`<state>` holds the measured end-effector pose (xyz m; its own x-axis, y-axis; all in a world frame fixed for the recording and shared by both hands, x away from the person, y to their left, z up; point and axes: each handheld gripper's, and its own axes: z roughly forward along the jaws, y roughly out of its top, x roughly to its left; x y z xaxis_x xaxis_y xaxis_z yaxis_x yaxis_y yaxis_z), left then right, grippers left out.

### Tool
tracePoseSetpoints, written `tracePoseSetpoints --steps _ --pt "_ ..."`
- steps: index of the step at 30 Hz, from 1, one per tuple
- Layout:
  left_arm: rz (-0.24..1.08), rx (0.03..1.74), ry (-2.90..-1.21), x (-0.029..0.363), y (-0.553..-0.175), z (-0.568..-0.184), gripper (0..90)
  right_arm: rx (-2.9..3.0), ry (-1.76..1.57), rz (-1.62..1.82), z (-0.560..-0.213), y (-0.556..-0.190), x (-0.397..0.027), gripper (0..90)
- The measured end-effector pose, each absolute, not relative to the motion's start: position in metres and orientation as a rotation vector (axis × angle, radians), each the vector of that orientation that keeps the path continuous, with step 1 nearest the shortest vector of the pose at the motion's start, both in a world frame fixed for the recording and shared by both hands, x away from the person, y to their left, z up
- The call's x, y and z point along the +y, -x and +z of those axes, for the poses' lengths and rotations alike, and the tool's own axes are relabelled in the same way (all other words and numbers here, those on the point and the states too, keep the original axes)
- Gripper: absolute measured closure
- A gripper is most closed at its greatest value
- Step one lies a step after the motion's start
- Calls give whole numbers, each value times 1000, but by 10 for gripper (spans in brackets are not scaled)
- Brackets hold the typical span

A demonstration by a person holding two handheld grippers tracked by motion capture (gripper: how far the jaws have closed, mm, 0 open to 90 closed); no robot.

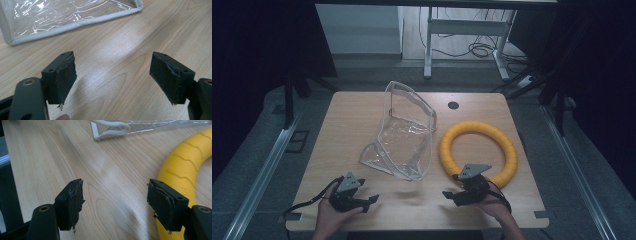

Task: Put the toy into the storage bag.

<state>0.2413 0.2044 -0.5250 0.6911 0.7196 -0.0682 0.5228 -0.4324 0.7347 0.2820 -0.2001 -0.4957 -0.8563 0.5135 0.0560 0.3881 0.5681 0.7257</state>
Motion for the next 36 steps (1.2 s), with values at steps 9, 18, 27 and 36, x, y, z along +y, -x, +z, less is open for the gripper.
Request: tracePoseSetpoints --steps 9,18,27,36 --pt "330 948 -2134 204 -241 -525 213 2629 -769 1173 -494 -281 -201 295" --pt "320 949 -2151 201 -243 -529 213 2635 -789 1160 -498 -283 -200 296" --pt "319 953 -2148 201 -243 -529 213 2625 -802 1164 -495 -284 -202 296" --pt "319 960 -2143 201 -242 -528 213 2612 -825 1191 -488 -283 -209 297"
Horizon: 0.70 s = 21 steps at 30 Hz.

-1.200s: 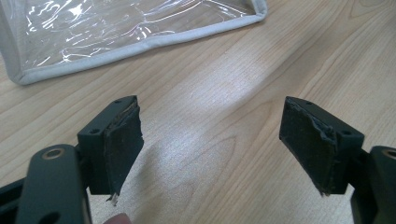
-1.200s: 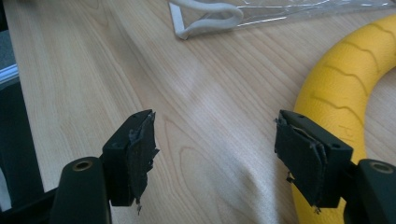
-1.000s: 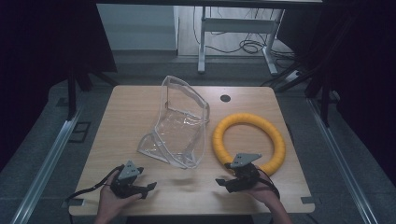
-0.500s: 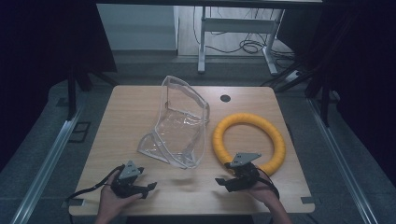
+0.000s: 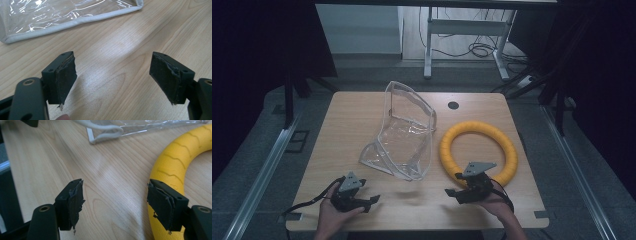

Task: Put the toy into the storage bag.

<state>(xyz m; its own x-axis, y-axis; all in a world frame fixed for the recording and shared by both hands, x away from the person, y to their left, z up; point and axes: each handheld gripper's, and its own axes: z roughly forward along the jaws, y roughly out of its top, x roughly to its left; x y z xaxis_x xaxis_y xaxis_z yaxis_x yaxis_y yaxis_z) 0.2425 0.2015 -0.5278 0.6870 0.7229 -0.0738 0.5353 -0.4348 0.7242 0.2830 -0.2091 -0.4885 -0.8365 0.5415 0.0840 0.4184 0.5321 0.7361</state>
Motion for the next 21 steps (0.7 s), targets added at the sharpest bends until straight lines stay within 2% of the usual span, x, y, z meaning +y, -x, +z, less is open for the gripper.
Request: tracePoseSetpoints --steps 14,21 --pt "319 943 -2137 203 -243 -526 213 2645 -882 1075 -455 -287 -234 296" --pt "318 946 -2142 202 -244 -528 214 2653 -925 939 -451 -300 -252 295"
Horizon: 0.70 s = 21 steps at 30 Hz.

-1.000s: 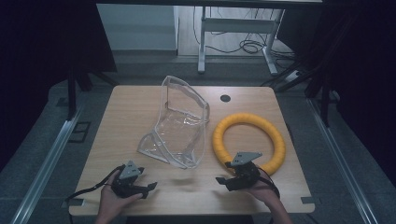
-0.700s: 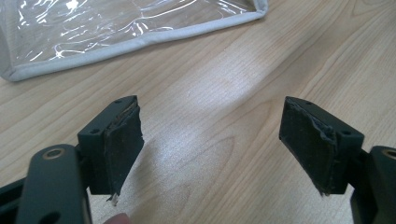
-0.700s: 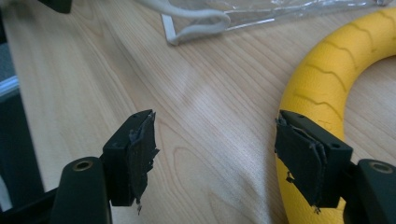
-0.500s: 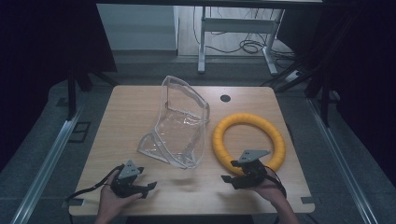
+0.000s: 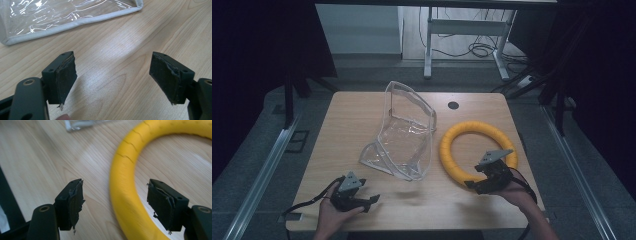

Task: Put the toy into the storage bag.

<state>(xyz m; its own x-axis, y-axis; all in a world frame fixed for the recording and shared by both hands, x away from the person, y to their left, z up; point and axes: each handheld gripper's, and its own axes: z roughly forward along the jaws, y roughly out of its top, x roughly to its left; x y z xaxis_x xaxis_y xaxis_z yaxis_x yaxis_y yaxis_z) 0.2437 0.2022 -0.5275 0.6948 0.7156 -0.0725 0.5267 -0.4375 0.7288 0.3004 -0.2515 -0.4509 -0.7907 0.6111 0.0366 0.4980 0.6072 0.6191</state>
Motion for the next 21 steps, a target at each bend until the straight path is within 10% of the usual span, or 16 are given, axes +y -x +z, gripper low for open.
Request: tracePoseSetpoints --steps 21 --pt "333 959 -2128 202 -244 -527 217 2851 -898 533 -474 -327 -238 264"
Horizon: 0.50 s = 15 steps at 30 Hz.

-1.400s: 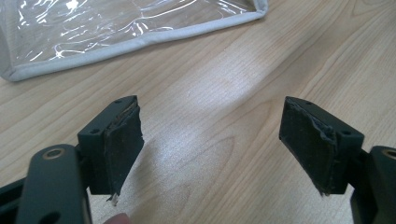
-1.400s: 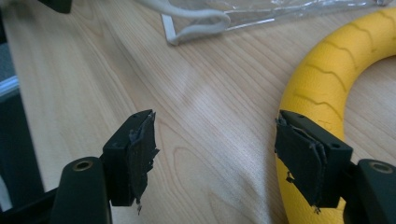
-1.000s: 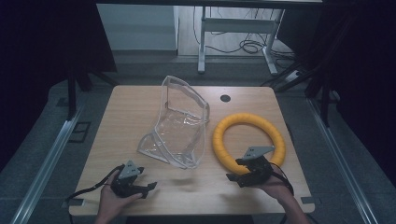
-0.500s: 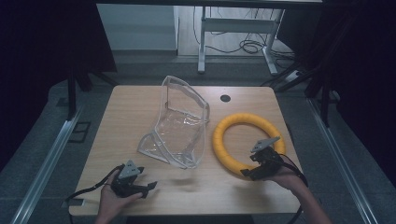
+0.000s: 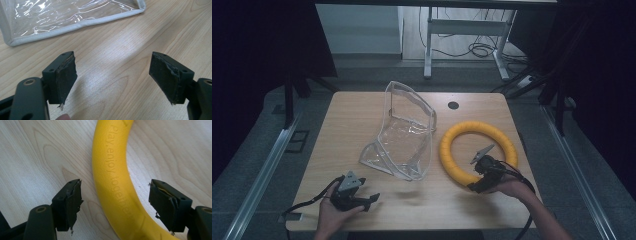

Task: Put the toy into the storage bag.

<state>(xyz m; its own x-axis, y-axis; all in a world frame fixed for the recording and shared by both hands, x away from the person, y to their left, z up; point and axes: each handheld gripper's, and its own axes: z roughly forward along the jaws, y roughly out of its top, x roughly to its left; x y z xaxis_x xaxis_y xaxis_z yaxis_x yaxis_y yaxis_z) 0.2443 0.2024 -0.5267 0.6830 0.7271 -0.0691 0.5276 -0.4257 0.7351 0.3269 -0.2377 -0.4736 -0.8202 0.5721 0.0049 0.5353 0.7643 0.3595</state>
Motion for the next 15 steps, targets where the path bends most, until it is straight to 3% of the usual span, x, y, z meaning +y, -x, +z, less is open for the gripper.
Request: tracePoseSetpoints --steps 15 --pt "331 961 -2128 202 -246 -527 219 2943 -800 294 -492 -334 -218 282"
